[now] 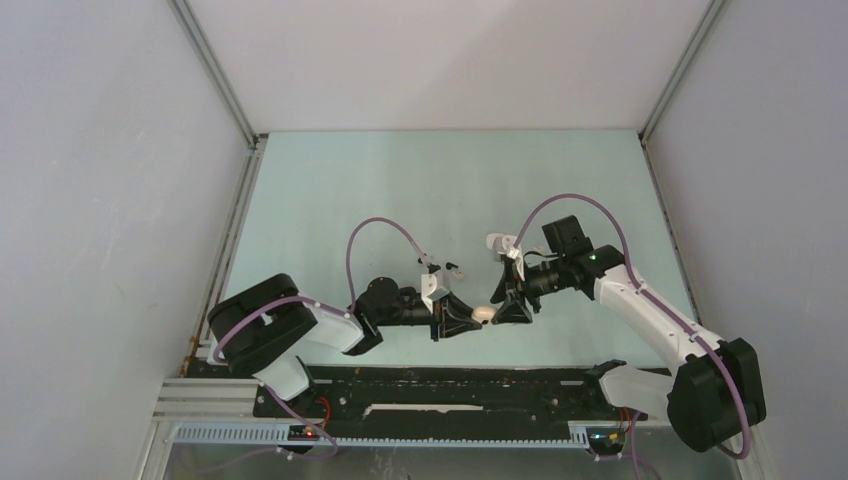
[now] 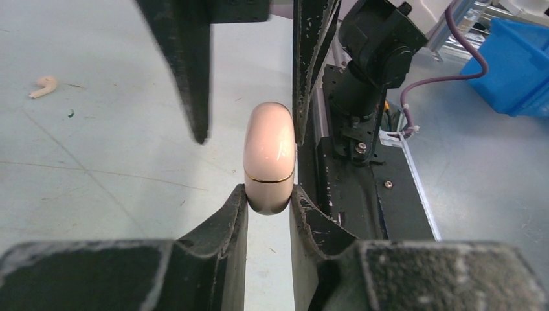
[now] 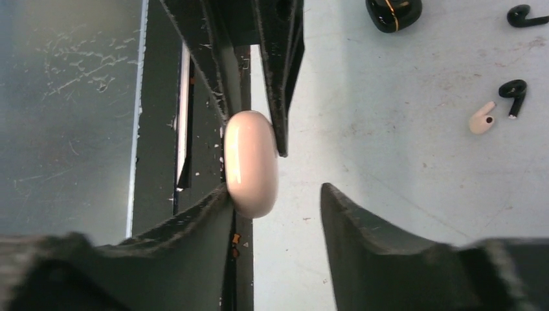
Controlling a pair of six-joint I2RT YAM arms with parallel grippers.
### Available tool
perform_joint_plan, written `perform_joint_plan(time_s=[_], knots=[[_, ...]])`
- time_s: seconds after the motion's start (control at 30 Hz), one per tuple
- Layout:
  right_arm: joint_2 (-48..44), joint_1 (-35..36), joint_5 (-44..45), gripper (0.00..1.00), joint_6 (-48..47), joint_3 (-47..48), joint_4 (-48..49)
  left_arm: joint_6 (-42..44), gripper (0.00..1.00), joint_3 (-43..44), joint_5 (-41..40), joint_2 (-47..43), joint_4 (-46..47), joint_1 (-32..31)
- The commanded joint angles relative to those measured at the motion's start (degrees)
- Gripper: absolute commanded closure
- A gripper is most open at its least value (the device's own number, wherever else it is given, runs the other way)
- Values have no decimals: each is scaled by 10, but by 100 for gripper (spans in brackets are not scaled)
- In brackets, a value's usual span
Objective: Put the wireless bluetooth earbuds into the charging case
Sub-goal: Pass from the left arm to the right, then pass from the right arm to the left
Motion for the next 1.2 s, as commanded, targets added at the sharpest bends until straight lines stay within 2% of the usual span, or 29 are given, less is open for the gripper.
perform_joint_plan(time_s=[0.0, 0.07, 0.17, 0.33, 0.5, 0.73, 0.87, 0.93, 1.1, 1.17], knots=[[-6, 5, -9, 52, -26, 25, -9, -7, 100, 17, 7, 5, 34, -2], [-7, 7, -13, 64, -34, 29, -16, -9, 99, 18, 6, 8, 35, -2], [-12, 10, -18, 74, -42, 30, -21, -15, 93, 22, 7, 13, 35, -2], [-15, 16, -20, 89, -48, 30, -24, -16, 90, 25, 13, 18, 34, -3], [-12, 24, -16, 100, -54, 30, -26, -17, 72, 27, 11, 21, 34, -3], [-12, 26, -13, 100, -52, 30, -24, -25, 64, 33, 20, 29, 34, -4], [-11, 27, -11, 99, -52, 30, -23, -27, 68, 35, 23, 31, 34, -4], [-10, 28, -9, 99, -52, 30, -24, -26, 73, 36, 24, 31, 34, -4], [-14, 29, -10, 99, -49, 30, -21, -25, 72, 35, 22, 31, 34, -4], [-15, 29, -9, 99, -47, 30, -20, -25, 75, 36, 22, 32, 34, -4]])
